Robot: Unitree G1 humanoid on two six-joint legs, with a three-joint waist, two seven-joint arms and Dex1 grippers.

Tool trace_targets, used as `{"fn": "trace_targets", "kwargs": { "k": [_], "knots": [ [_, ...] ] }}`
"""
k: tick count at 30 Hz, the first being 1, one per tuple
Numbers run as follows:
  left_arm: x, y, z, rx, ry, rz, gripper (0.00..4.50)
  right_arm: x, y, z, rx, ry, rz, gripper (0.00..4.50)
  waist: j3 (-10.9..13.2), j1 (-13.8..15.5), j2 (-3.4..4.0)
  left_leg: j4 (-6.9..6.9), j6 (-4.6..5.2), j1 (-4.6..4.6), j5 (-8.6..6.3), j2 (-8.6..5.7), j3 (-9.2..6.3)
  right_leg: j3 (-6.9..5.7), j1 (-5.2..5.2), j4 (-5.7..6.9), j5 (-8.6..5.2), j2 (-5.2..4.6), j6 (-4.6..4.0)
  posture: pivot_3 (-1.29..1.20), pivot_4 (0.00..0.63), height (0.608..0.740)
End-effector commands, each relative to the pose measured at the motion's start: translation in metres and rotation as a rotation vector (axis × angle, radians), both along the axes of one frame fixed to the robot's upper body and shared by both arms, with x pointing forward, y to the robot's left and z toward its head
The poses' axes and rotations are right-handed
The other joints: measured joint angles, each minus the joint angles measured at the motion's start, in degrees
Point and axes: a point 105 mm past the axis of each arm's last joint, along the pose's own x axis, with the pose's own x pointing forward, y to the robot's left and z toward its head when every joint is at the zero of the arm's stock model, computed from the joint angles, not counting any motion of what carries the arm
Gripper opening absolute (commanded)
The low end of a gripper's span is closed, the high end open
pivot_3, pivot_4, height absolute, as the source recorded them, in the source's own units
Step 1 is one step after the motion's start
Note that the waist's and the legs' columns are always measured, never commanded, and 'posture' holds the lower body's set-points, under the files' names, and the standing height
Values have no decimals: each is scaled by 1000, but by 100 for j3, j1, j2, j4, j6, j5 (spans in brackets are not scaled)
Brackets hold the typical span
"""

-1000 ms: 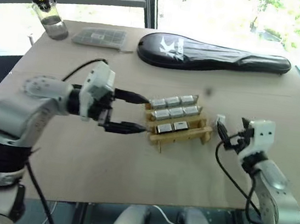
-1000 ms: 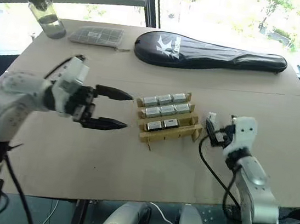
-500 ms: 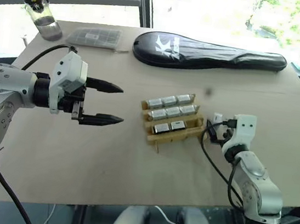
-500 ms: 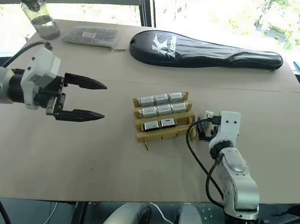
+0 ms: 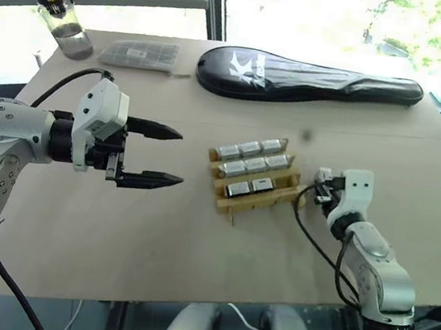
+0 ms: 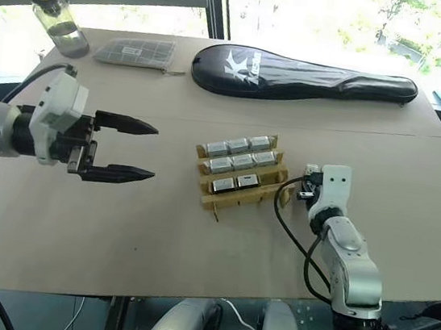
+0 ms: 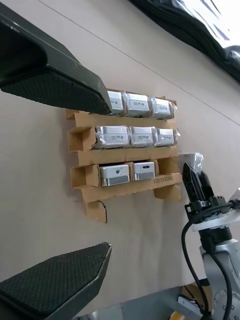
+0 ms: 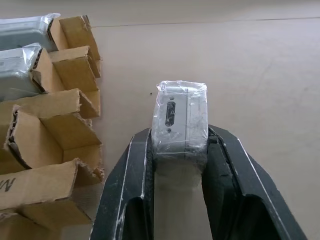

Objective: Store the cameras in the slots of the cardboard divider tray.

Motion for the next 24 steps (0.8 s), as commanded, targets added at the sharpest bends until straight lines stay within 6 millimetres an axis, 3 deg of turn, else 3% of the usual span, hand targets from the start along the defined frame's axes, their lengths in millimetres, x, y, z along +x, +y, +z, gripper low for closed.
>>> {"fn": "trace_targets", "kwargs": {
  "k": [1, 5, 8, 13, 15, 19, 24],
  "knots": [
    [-3, -5, 8, -10, -31, -29, 4252, 2, -4, 31, -50, -148, 72, 753, 0, -4, 0, 0, 0, 1, 0, 0, 0, 0, 0, 0, 0, 0, 0, 0, 150, 740],
    [-2, -7, 6, -15, -24, -39, 4252, -5, 2, 46, -168, -252, 344, 753, 3, -2, 0, 1, 0, 1, 0, 0, 2, 0, 0, -1, 0, 0, 0, 0, 150, 740],
    [-1, -8, 6, -18, -24, -44, 4252, -13, 11, 57, -162, -298, 579, 753, 4, -6, -4, 1, 0, 1, 0, 2, 1, -1, 2, -2, 0, 0, 0, 0, 150, 740],
    [-1, -13, 8, -38, -26, -61, 4252, -9, 16, 66, -228, -338, 858, 753, 8, -65, -11, 5, 1, 1, 0, 4, 1, 0, 11, -3, 0, 0, 0, 0, 150, 740],
    [-4, -14, 8, -43, -25, -66, 4252, -10, 26, 73, -248, -364, 1047, 753, 12, -93, -13, 5, 1, 0, 0, 4, 0, -3, 11, -5, 0, -1, 0, 0, 150, 740],
    [-8, -16, 5, -41, -27, -64, 4252, -4, 35, 66, -316, -283, 1294, 753, 17, -150, -15, 4, 1, 0, 0, 6, 1, -2, 11, -5, 0, -1, 0, 0, 150, 740],
    [-14, -17, 4, -63, -33, -28, 4252, 10, 39, 55, -413, -214, 1430, 753, 23, -125, -21, 4, 1, -8, 0, 8, -5, -9, 2, -12, 0, -1, 0, 0, 150, 740]
  ]
}}
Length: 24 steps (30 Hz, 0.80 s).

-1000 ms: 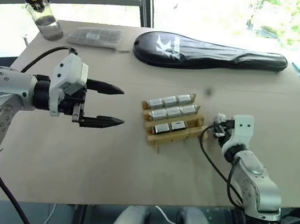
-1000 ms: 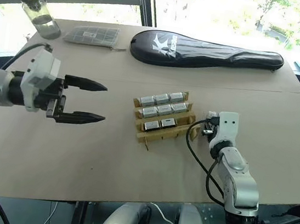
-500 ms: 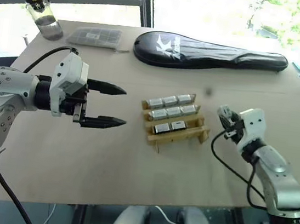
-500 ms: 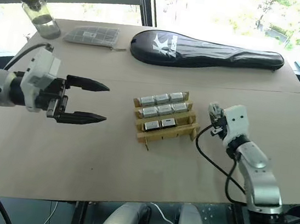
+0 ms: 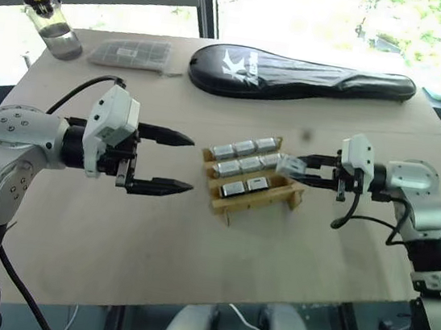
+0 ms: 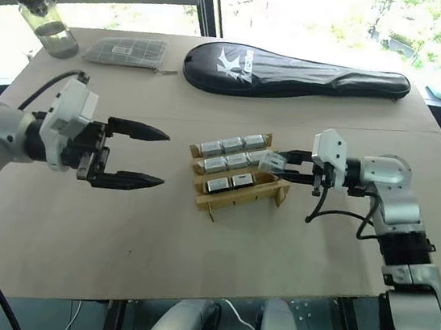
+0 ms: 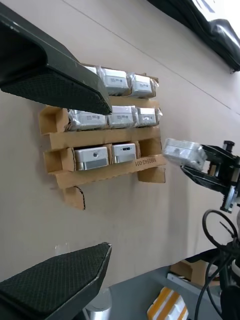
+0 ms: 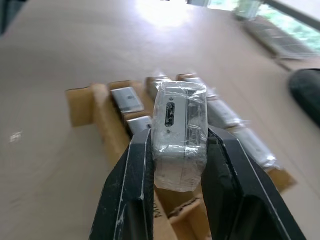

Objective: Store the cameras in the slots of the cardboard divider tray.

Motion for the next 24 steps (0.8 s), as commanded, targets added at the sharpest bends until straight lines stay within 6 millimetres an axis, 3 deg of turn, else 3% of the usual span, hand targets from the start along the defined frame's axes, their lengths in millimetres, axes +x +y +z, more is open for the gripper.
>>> {"fn": "trace_targets", "kwargs": {
  "k": [1, 12, 24],
  "knots": [
    [-9, -2, 11, -17, -54, 12, 4252, 5, -2, -2, -88, -21, 95, 753, 5, -4, 1, 1, 0, -1, 0, -1, 1, 1, 0, 0, 0, -1, 0, 0, 150, 740],
    [-22, -4, 10, -40, -57, 70, 4252, 24, -5, -7, -343, -78, 176, 753, 8, 13, 4, 7, -1, -2, 0, -2, -2, -4, 1, 1, 0, -3, -1, 0, 150, 740],
    [-30, -1, 12, -42, -61, 121, 4252, 9, 0, -25, -524, -146, 375, 753, 12, 27, 10, 4, -1, 0, 0, -4, -10, -12, 4, -2, 0, -6, -1, 0, 150, 740]
  ]
}}
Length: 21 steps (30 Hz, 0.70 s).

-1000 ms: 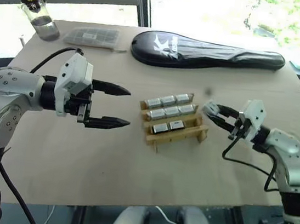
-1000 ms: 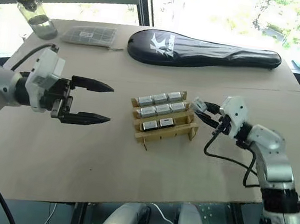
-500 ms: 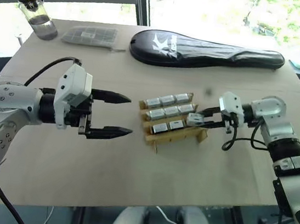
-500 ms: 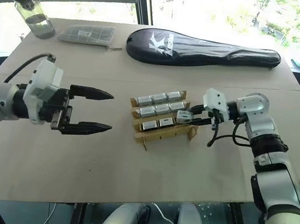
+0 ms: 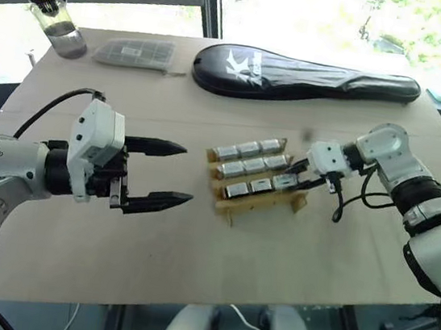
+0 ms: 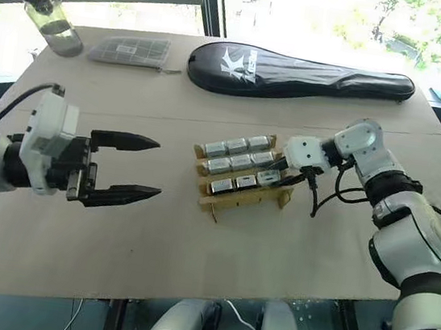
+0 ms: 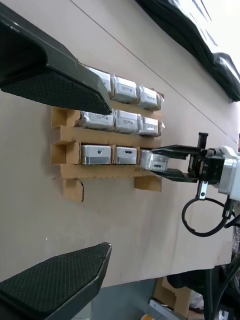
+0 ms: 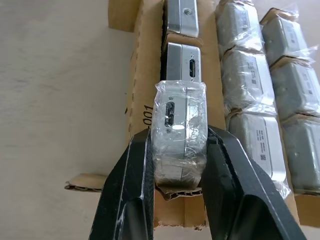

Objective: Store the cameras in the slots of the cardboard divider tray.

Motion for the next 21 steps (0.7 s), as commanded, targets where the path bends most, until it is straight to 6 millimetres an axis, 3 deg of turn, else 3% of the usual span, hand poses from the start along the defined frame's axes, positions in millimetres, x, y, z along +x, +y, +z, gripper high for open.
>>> {"fn": "trace_targets", "kwargs": {
  "k": [1, 5, 12, 18, 21],
  "knots": [
    [-4, -1, 7, 9, -39, 2, 4252, -11, -9, -11, -117, 18, 95, 753, 2, 3, 3, -2, 0, 0, 0, -1, -2, -2, 0, -1, 0, -1, 0, 0, 150, 740],
    [-4, -2, 7, 5, -42, 4, 4252, -6, -4, -9, -99, 31, 70, 753, 2, -4, 3, -7, 0, -1, 0, -1, -7, -10, 0, -7, 0, -2, 0, 0, 150, 740],
    [-5, -3, 6, 1, -33, 2, 4252, -2, -10, -2, -56, 61, 10, 3950, 6, -14, 10, -3, -1, 0, 0, 0, -5, -12, 4, -7, 0, -2, 0, 0, 150, 740],
    [-1, -2, -7, -53, 7, 33, 4252, -14, -29, 30, 177, 209, -99, 3950, 13, 15, 19, 0, 0, -11, 0, -2, -11, -17, 2, -11, 0, -6, 0, 0, 150, 740],
    [7, 6, -19, -130, 31, 124, 4252, -16, -45, 35, 307, 266, -183, 3950, 13, -10, 20, -5, 0, -11, 0, -1, -8, -14, 5, -14, 0, -5, 0, 0, 150, 740]
  ]
}}
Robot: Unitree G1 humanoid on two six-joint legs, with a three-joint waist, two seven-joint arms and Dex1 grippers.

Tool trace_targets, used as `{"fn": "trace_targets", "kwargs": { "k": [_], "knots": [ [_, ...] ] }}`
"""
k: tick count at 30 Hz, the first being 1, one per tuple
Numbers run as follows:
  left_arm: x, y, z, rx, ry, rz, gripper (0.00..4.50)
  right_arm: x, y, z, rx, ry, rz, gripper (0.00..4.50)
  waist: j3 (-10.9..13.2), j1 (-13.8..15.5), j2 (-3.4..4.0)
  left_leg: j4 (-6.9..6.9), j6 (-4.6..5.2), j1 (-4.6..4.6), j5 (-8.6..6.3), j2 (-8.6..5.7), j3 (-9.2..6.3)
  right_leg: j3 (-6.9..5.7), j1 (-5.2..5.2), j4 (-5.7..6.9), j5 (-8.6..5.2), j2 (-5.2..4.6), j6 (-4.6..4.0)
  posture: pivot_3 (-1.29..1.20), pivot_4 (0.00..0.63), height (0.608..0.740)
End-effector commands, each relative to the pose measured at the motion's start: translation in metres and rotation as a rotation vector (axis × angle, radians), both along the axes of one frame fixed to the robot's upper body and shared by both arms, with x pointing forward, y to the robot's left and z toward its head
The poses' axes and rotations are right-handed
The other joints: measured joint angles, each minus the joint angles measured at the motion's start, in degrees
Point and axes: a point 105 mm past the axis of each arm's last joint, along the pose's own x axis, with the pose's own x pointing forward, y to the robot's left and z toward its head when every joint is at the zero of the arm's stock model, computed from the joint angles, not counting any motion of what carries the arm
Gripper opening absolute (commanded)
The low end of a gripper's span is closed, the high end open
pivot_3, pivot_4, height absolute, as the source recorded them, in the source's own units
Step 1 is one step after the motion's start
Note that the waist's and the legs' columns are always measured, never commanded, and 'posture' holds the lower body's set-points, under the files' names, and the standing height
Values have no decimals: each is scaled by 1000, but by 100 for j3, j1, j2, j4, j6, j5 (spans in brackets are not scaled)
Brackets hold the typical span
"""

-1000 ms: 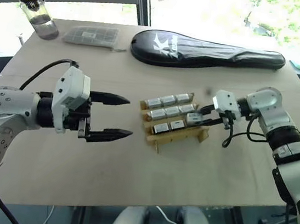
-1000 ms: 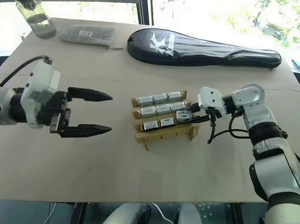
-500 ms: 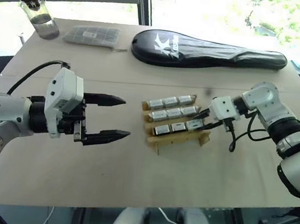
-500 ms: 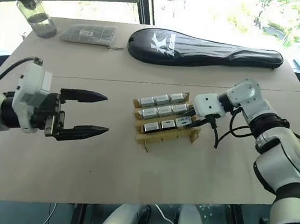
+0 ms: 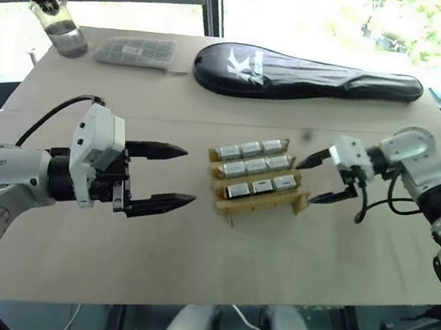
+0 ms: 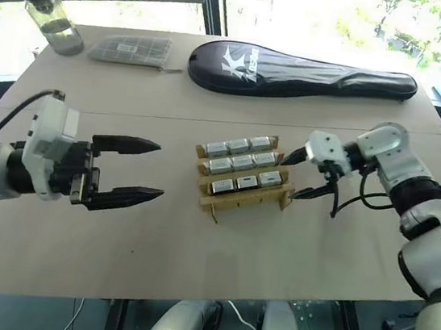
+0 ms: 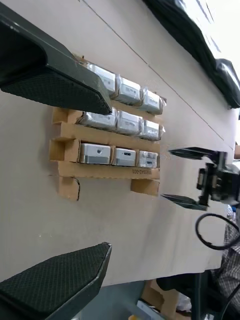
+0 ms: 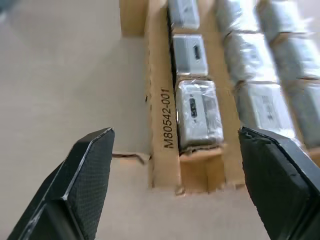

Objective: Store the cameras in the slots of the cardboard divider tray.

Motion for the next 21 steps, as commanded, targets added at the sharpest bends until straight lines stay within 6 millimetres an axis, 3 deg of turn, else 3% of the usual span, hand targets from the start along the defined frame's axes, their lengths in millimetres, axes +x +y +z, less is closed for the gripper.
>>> {"fn": "trace_targets", "kwargs": {
  "k": [1, 4, 7, 10, 16, 21],
  "knots": [
    [9, 11, -10, -96, 4, 119, 4252, -8, -17, 13, 142, 63, -62, 3950, 0, -3, 0, -1, 0, 1, 0, 1, 0, 0, 0, 2, 0, 1, 0, 0, 150, 740],
    [10, 26, -32, -182, 51, 235, 4252, -18, -38, -4, 203, 83, -223, 3950, 0, 46, 0, 1, 1, -4, -1, 1, -2, -1, 1, -1, 0, 0, 0, 0, 150, 740],
    [10, 47, -64, -175, 76, 390, 4252, -35, -55, -32, 289, 114, -467, 3950, -8, 143, 2, 7, 1, -4, -1, 1, 1, 0, -3, 8, 0, -1, 0, 0, 150, 740],
    [13, 58, -80, -173, 52, 501, 4252, -52, -72, -51, 337, 143, -665, 3950, -6, 254, 5, -3, 2, -9, -2, 0, 4, 2, -2, -7, 0, -2, 0, 0, 150, 740],
    [12, 64, -112, -163, 83, 580, 4252, -76, -88, -64, 392, 140, -883, 3950, -17, 296, -9, 11, 4, 44, -3, 0, 17, 19, 46, 14, 2, -2, 3, 0, 150, 740],
    [12, 61, -119, -126, 80, 551, 4252, -88, -94, -71, 402, 136, -951, 3950, -21, 300, -16, 8, 5, 32, -4, 0, 15, 17, 34, 8, 2, 0, 3, 0, 150, 740]
  ]
}}
